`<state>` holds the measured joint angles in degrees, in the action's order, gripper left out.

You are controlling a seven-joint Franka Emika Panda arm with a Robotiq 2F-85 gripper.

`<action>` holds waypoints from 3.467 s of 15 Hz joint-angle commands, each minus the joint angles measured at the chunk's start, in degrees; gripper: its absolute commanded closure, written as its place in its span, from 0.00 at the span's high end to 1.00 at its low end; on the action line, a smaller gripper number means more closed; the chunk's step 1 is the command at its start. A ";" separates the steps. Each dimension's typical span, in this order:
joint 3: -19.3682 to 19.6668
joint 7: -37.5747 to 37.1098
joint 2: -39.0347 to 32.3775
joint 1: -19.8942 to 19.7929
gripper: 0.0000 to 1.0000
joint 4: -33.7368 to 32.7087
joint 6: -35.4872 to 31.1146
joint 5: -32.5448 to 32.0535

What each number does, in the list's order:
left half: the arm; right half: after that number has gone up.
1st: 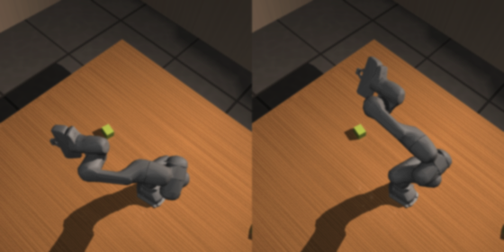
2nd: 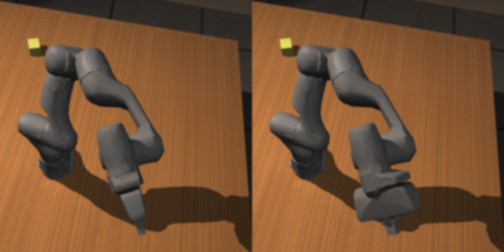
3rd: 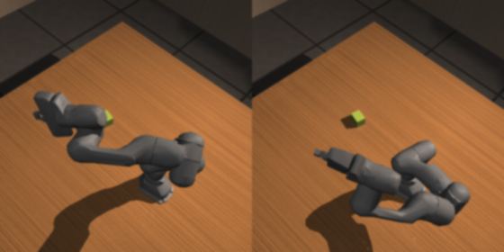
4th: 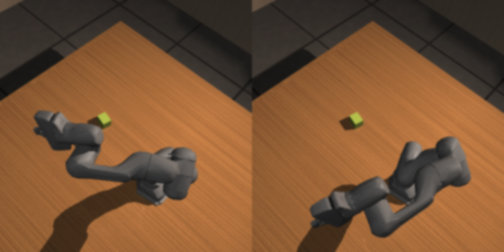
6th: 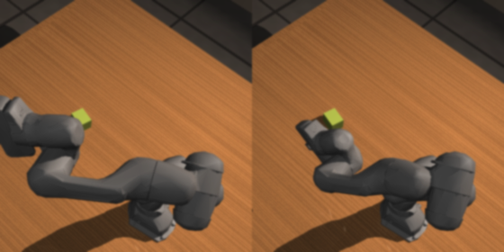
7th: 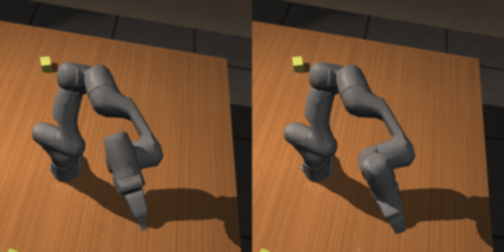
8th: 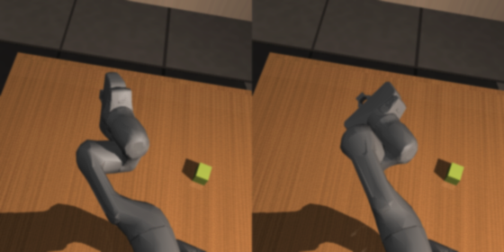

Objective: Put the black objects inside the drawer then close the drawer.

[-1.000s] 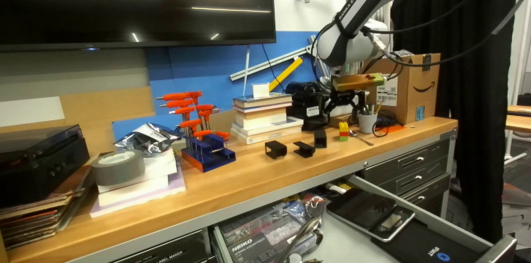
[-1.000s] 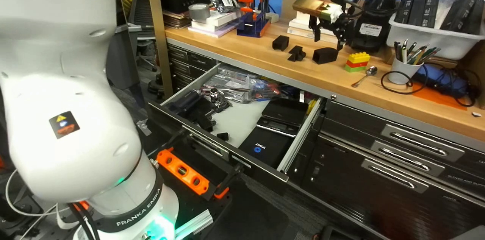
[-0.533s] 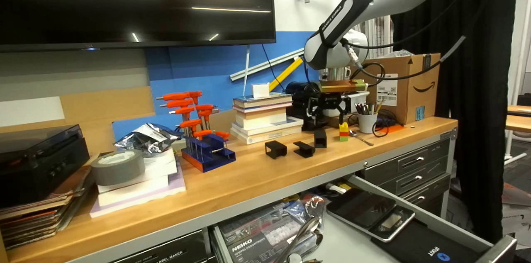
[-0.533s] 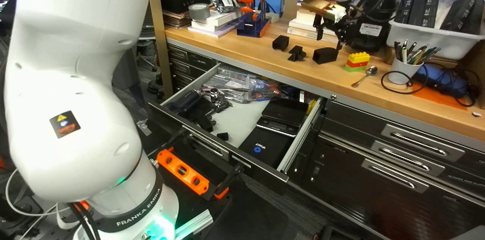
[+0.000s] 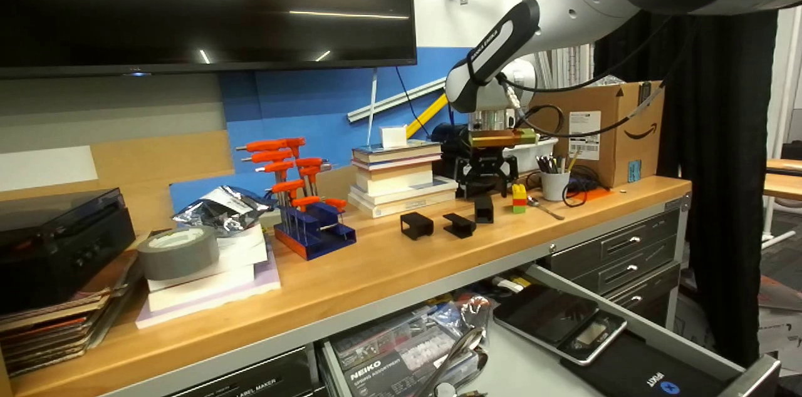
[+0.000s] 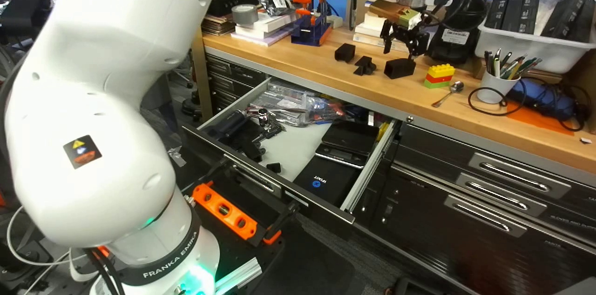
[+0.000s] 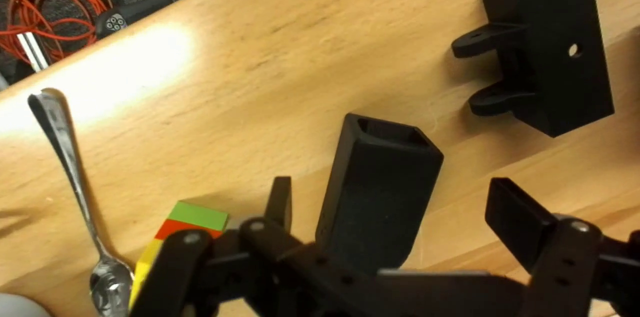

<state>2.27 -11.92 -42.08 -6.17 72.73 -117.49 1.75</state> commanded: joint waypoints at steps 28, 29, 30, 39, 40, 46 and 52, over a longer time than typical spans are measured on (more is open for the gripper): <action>-0.65 9.47 11.37 0.70 0.25 16.25 3.33 0.61; -0.67 10.02 13.43 0.66 0.25 18.81 2.76 0.70; -0.73 10.75 15.31 0.57 0.25 21.49 2.14 0.92; -3.68 28.35 29.55 -0.31 0.25 48.56 -5.71 7.65; -4.01 30.88 30.91 -0.16 0.25 51.97 -7.62 8.65; -5.78 42.63 32.47 0.86 0.25 64.67 -21.31 10.77; -7.84 43.29 27.73 1.13 0.25 65.92 -30.74 10.19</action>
<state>-4.56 30.52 -13.23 -5.19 138.64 -144.47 10.97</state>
